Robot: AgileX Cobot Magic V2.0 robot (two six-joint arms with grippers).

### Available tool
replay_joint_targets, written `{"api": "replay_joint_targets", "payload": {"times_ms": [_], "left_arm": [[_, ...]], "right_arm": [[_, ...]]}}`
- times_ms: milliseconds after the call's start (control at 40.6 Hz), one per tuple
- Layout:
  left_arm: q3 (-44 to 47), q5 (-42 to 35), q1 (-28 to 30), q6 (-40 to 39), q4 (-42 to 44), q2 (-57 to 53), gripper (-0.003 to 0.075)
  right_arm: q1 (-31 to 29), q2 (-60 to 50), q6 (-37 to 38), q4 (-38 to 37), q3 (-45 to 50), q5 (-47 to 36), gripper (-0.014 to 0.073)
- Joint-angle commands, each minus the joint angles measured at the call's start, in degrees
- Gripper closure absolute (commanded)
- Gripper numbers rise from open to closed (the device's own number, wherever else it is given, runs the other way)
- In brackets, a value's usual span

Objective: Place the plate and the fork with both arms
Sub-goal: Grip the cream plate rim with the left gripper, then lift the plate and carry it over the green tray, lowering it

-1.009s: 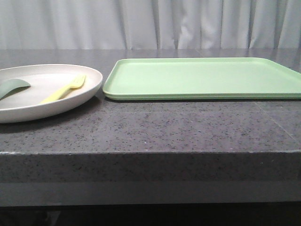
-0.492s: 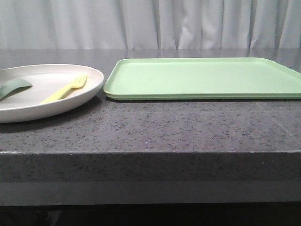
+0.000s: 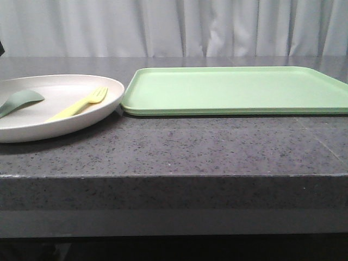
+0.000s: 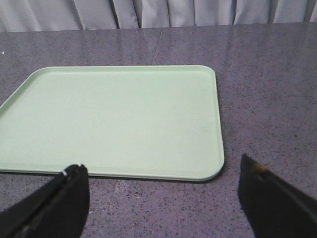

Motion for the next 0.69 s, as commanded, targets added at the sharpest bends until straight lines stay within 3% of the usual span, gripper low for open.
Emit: {"api": "replay_joint_targets", "payload": {"times_ms": [0, 98, 418, 665], "left_arm": [[-1.1, 0.7, 0.3, 1.9, 0.0, -2.2, 0.0738], [-1.1, 0.4, 2.5, 3.7, -4.4, -3.9, 0.0738], [-1.1, 0.3, 14.6, 18.4, -31.5, -9.2, 0.0738], [-1.1, -0.5, 13.0, 18.8, -37.3, -9.4, 0.0738]], "right_arm": [[-0.3, 0.5, -0.4, 0.1, -2.1, -5.1, -0.0039], [-0.3, 0.5, -0.4, 0.1, -2.1, -5.1, -0.0039], [-0.3, 0.5, -0.4, 0.1, -2.1, -5.1, -0.0039], [-0.3, 0.5, -0.4, 0.1, -2.1, -5.1, -0.0039]]}}
